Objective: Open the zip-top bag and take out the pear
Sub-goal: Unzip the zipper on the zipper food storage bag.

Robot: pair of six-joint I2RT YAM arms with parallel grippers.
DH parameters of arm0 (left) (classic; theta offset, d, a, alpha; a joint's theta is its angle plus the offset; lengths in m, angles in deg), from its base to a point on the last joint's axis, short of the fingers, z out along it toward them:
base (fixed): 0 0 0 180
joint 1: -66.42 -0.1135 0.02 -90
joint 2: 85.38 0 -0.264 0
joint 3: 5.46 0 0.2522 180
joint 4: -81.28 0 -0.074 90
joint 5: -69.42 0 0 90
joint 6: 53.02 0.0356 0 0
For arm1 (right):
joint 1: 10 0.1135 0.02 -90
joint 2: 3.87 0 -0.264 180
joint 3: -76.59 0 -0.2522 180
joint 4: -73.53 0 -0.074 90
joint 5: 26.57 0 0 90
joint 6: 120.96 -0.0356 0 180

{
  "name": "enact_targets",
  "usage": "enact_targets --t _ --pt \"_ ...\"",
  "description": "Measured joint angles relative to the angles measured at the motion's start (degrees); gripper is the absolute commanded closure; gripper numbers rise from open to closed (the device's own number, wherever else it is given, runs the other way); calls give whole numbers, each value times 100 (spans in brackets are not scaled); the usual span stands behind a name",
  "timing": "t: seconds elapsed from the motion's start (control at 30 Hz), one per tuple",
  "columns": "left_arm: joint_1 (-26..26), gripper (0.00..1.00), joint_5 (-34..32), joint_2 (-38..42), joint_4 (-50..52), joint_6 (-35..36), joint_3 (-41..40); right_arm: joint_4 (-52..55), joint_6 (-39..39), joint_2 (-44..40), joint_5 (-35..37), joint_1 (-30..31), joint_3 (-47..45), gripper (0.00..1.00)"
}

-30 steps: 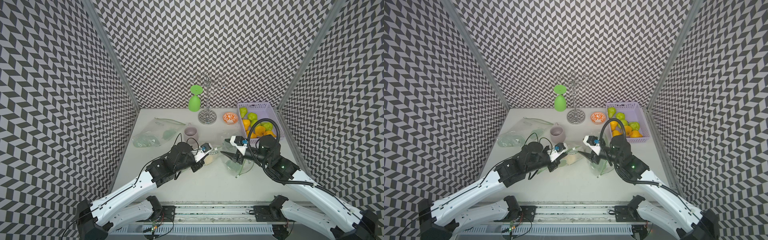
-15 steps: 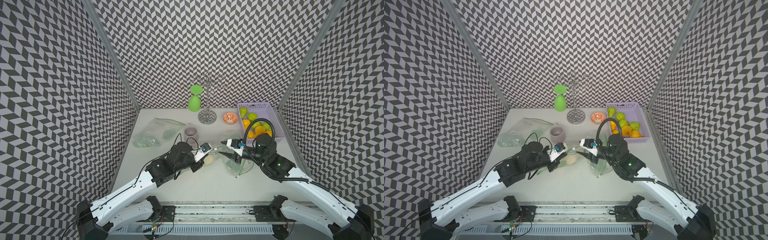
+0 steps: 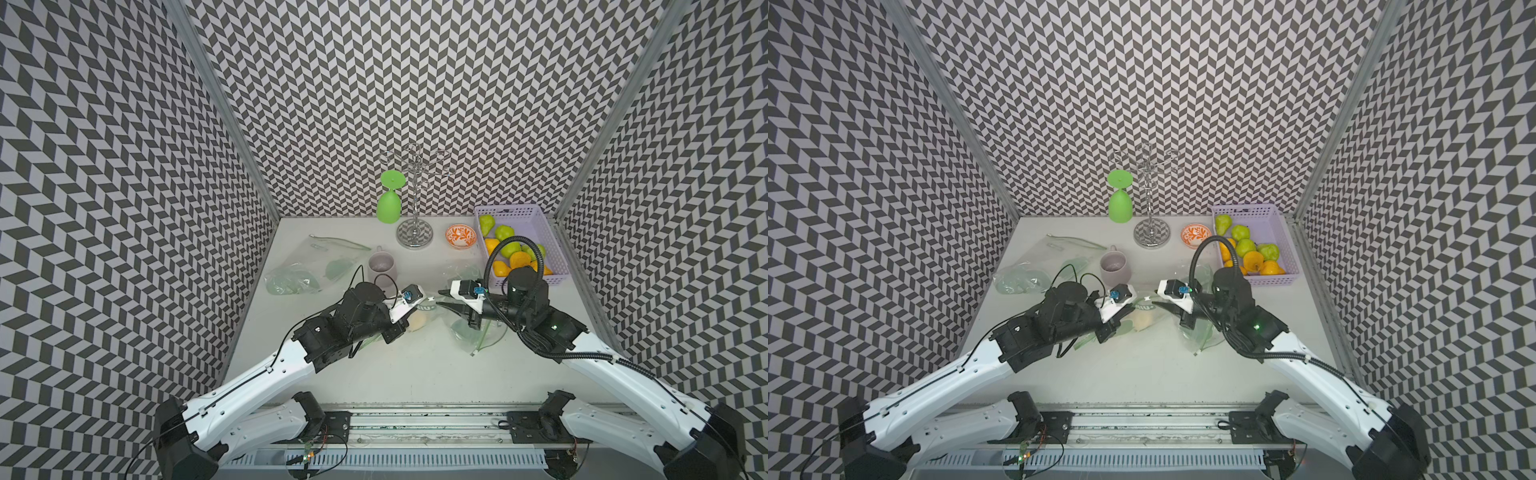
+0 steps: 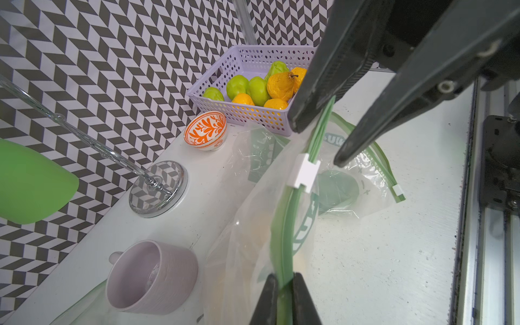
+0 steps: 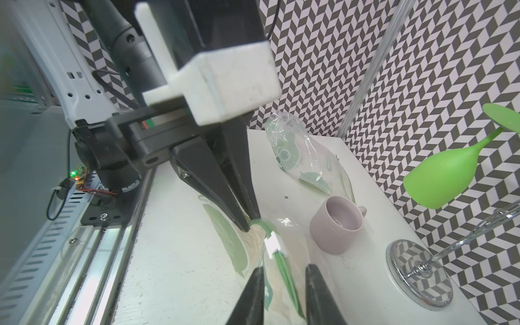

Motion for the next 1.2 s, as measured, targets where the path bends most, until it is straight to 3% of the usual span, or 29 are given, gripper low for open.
enact_targets --t 0.1,0.23,0.3,0.37,0.4,0.5,0.7,0.93,1.07,1.2 --pt "0 86 0 -26 13 0 9 35 -33 0 -57 7 15 99" --pt "-11 84 0 -68 28 0 33 90 -101 0 -127 24 22 100" --pt "-11 53 -2 -98 72 2 111 111 -138 0 -162 28 24 100" --pt "-11 35 42 -101 81 4 227 131 -153 0 -203 35 24 100" --pt "-11 28 83 -79 76 17 302 144 -166 2 -223 37 26 100" --pt "-11 20 247 94 -11 35 455 205 -188 7 -245 50 26 100" --pt "0 18 538 256 -275 398 684 240 -212 4 -251 59 26 100" --pt "260 24 603 -177 -289 1196 684 240 -254 -11 -232 59 26 100" --pt "404 34 485 -354 -260 1467 684 240 -289 -15 -232 59 26 100" --pt "485 51 319 -446 -264 1565 684 240 -297 -17 -232 59 26 100"
